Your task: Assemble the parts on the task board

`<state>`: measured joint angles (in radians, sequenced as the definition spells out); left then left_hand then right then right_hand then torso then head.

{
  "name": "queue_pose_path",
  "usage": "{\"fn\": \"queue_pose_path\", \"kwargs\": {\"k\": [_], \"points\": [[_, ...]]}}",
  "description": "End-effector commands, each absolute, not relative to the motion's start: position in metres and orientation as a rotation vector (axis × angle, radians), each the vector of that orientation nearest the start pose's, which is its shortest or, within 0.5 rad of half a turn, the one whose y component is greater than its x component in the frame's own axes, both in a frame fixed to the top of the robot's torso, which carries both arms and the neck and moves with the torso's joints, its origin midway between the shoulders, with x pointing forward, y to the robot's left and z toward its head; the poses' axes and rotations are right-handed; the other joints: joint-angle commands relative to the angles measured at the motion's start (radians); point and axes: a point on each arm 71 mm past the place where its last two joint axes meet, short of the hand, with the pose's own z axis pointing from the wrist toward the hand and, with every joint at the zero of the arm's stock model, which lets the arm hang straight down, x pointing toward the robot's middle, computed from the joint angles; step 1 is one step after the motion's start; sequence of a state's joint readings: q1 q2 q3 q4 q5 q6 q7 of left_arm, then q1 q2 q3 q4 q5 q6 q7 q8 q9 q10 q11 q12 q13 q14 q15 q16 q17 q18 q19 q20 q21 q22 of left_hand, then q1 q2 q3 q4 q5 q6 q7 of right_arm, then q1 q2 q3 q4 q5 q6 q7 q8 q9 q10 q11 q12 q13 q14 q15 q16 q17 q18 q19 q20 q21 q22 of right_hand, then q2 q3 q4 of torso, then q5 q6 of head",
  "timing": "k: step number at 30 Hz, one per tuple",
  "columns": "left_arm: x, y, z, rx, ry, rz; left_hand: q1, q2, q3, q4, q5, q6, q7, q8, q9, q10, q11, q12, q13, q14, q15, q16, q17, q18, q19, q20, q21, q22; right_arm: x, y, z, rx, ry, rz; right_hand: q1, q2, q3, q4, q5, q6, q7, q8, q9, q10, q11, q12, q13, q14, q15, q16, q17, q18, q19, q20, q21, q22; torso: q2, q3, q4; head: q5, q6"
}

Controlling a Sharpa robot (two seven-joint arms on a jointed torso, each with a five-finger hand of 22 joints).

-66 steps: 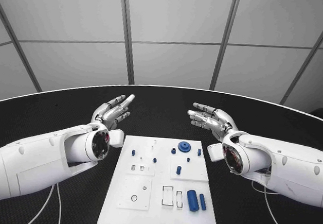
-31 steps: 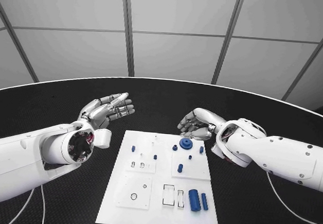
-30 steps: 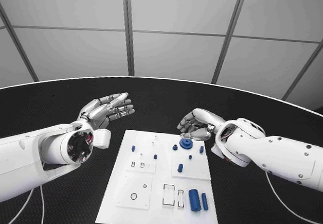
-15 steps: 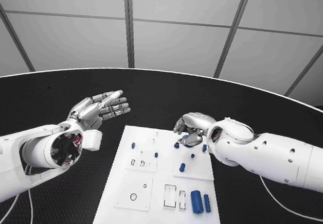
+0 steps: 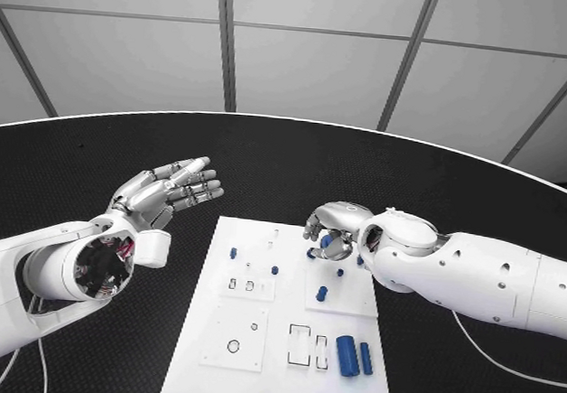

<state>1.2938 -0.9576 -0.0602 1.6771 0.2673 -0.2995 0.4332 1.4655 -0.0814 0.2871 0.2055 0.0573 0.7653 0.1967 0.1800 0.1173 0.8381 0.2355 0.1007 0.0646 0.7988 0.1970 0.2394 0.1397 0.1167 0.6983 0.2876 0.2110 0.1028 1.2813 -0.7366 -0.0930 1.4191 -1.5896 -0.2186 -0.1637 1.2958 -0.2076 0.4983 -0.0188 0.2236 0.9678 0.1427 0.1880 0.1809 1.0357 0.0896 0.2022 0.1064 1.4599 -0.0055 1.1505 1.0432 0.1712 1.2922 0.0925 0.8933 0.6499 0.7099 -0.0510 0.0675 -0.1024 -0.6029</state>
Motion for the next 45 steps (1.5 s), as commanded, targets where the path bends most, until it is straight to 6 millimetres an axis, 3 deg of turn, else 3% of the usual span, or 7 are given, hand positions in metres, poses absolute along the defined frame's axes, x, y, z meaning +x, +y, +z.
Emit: {"fn": "queue_pose_path", "kwargs": {"k": [1,7,12,31,45], "points": [[0.4730,0.2244,-0.1342,-1.322,1.284,-1.685,0.002,-0.011,0.001,-0.008,0.002,0.006,0.084,0.000,0.000,0.006,-0.001,-0.004,-0.001,0.002,0.000,0.002,0.001,0.018,0.003,0.002,0.001,-0.001,0.5112,-0.1761,-0.1745,-0.334,1.687,0.485,0.005,-0.009,0.001,0.004,0.001,-0.009,0.002,0.005,0.001,-0.012,0.000,0.003,0.000,0.039,0.003,-0.005,-0.008,-0.014,0.004,0.001,0.004,-0.002,0.008,-0.0002,0.0019,-0.003,0.004],[0.4728,0.2239,-0.1334,-1.321,1.286,-1.686,0.002,-0.012,0.001,-0.008,0.002,0.003,0.084,-0.001,-0.001,0.006,-0.001,-0.004,-0.001,0.002,0.001,0.001,0.001,0.018,0.004,0.002,0.001,-0.001,0.5125,-0.1770,-0.1755,-0.334,1.695,0.474,0.008,-0.010,0.002,0.006,0.001,-0.014,0.000,0.004,0.002,-0.025,0.002,0.002,-0.002,0.038,0.005,0.016,0.012,-0.015,0.005,0.002,0.008,0.005,0.015,-0.0028,0.0084,-0.009,-0.001],[0.4727,0.2239,-0.1328,-1.320,1.285,-1.686,0.001,-0.013,0.002,-0.010,0.001,-0.004,0.085,-0.004,-0.002,0.004,0.000,-0.006,-0.001,0.000,0.001,0.000,0.001,0.019,0.004,0.002,0.001,-0.002,0.5133,-0.1761,-0.1758,-0.335,1.696,0.474,0.008,-0.008,0.003,0.008,0.001,-0.014,0.001,0.006,0.004,-0.030,0.003,0.003,-0.003,0.041,0.006,0.037,0.033,-0.017,0.010,0.003,0.017,0.017,0.021,-0.0032,0.0079,-0.007,0.003],[0.4726,0.2241,-0.1310,-1.317,1.287,-1.689,0.001,-0.014,0.003,-0.011,0.001,-0.002,0.086,-0.004,-0.002,0.003,0.000,-0.007,-0.001,-0.001,0.001,-0.001,0.001,0.020,0.005,0.002,0.001,-0.002,0.5160,-0.1808,-0.1779,-0.325,1.718,0.443,0.019,0.002,0.025,0.015,0.002,0.006,0.007,0.025,0.016,-0.020,0.004,0.024,-0.004,0.045,0.007,0.095,0.082,-0.020,0.025,0.004,0.045,0.052,0.030,-0.0063,0.0110,-0.009,-0.002],[0.4737,0.2247,-0.1313,-1.318,1.287,-1.688,0.000,-0.014,0.004,-0.013,0.002,-0.004,0.086,-0.005,-0.002,0.003,0.000,-0.008,-0.001,-0.002,0.002,-0.001,0.000,0.020,0.005,0.002,0.001,-0.003,0.5163,-0.1828,-0.1791,-0.329,1.734,0.435,0.018,0.000,0.031,0.017,-0.006,0.008,0.006,0.028,0.019,-0.015,0.003,0.029,-0.004,0.046,0.007,0.109,0.095,-0.022,0.029,0.004,0.052,0.062,0.036,-0.0103,0.0133,-0.012,0.003]]}}
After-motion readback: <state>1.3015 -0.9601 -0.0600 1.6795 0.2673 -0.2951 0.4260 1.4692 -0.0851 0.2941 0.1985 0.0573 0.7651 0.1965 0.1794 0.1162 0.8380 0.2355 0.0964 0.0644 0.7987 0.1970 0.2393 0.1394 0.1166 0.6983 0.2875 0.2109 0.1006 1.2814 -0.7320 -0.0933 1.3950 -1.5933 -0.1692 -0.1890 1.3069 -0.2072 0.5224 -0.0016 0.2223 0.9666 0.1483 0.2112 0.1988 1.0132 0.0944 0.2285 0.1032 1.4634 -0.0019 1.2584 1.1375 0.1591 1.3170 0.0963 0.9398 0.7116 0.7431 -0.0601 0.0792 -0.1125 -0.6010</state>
